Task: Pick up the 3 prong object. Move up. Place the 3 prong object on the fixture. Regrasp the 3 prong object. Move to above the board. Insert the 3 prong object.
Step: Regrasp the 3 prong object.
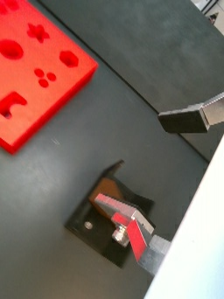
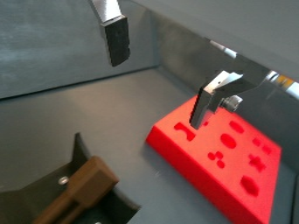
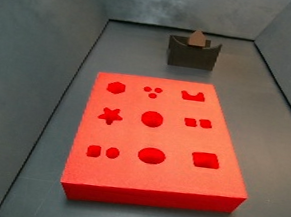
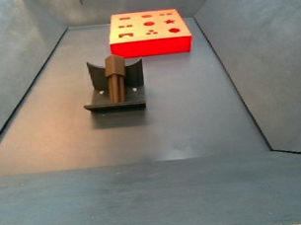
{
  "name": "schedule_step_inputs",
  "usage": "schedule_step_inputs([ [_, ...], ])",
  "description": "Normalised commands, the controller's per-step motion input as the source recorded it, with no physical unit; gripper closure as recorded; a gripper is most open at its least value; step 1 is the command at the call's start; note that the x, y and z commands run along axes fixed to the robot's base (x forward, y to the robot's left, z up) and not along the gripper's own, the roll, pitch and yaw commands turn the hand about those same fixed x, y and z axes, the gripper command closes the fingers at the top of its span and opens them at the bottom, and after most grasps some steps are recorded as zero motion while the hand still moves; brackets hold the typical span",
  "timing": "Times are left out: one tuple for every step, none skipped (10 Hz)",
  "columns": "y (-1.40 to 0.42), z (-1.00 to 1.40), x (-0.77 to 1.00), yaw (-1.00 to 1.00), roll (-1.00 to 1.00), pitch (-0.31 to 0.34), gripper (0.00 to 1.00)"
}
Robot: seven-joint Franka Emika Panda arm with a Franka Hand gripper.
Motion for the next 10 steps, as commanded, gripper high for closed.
schedule_step_inputs([
  [-0.02, 0.01, -0.04, 0.02, 1.0, 0.007, 0.0],
  [-0.02, 0.01, -0.04, 0.02, 1.0, 0.001, 0.0],
  [-0.02, 0.0, -0.04, 0.02, 1.0, -0.007, 0.0],
  [-0.02, 0.0, -0.04, 0.02, 1.0, -0.014, 0.0],
  [-0.02, -0.01, -0.03, 0.02, 1.0, -0.017, 0.0],
  [-0.02, 0.0, -0.03, 0.02, 1.0, -0.027, 0.0],
  [-0.02, 0.0, -0.03, 0.02, 1.0, -0.028, 0.0],
  [-0.02, 0.01, -0.03, 0.02, 1.0, -0.028, 0.0],
  [-0.02, 0.01, -0.02, 0.03, 1.0, -0.025, 0.0],
  [-0.02, 0.01, -0.01, 0.03, 1.0, -0.021, 0.0],
])
